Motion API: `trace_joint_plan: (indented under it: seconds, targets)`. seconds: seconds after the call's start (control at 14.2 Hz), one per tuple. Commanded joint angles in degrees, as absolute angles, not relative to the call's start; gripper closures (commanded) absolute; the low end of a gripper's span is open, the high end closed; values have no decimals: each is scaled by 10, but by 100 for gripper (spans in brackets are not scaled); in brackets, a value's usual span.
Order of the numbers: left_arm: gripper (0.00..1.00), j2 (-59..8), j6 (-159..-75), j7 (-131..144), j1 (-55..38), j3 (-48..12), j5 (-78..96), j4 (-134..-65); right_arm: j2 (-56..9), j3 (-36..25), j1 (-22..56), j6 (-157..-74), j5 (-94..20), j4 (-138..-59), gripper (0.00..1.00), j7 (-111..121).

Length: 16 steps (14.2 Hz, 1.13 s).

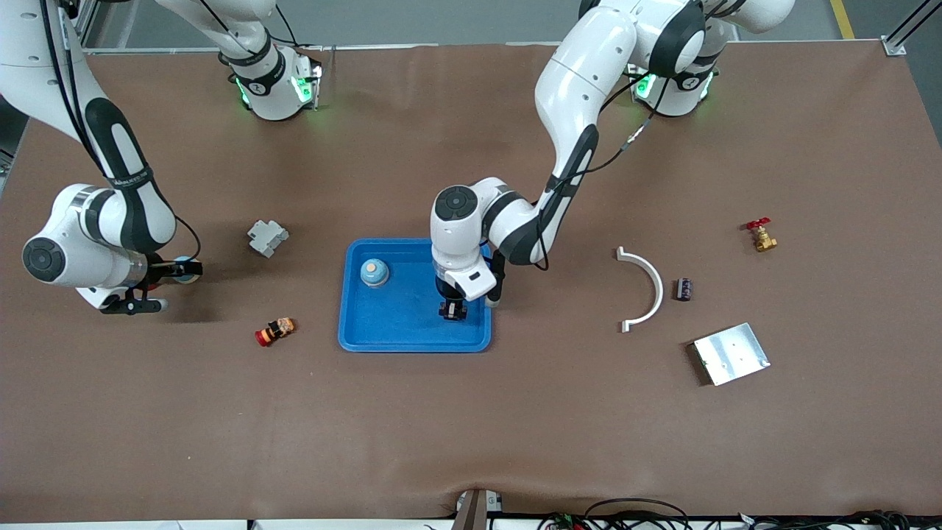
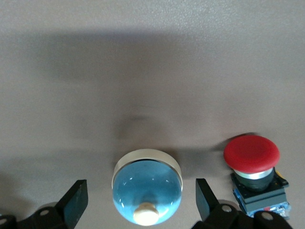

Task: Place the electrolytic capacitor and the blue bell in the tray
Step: 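Lower the capacitor into the tray and open the left gripper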

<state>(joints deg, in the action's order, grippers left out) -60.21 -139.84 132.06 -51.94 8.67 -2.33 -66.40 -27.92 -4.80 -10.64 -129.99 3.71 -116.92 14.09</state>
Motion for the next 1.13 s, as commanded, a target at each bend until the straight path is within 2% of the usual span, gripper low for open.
trace_joint_plan:
  seconds: [0.0,0.07,0.14,0.21,0.49,0.99,1.06]
  targets:
    - [100,-609,-1397,1324,-529,101,-14,-650,-279,-42,-115,-1310,36,-1175,0,137]
    - [100,-608,-1396,1322,-529,101,-14,-650,-283,-42,-115,-1316,36,-1175,0,137]
    - [35,-608,-1392,1321,-529,101,-15,-650,-284,-42,-116,-1322,36,-1176,0,137]
    - [0,-605,-1386,1319,-529,100,-16,-652,-285,-42,-115,-1322,36,-1176,0,137]
    - [0,-598,-1337,1311,-527,95,-16,-651,-285,-42,-115,-1319,36,-1176,0,137]
    - [0,-544,-1267,1255,-505,90,-6,-654,-297,-44,-117,-1322,37,-1177,0,146]
    - [0,-530,-1262,1225,-501,91,3,-657,-296,-44,-117,-1320,37,-1177,3,146]
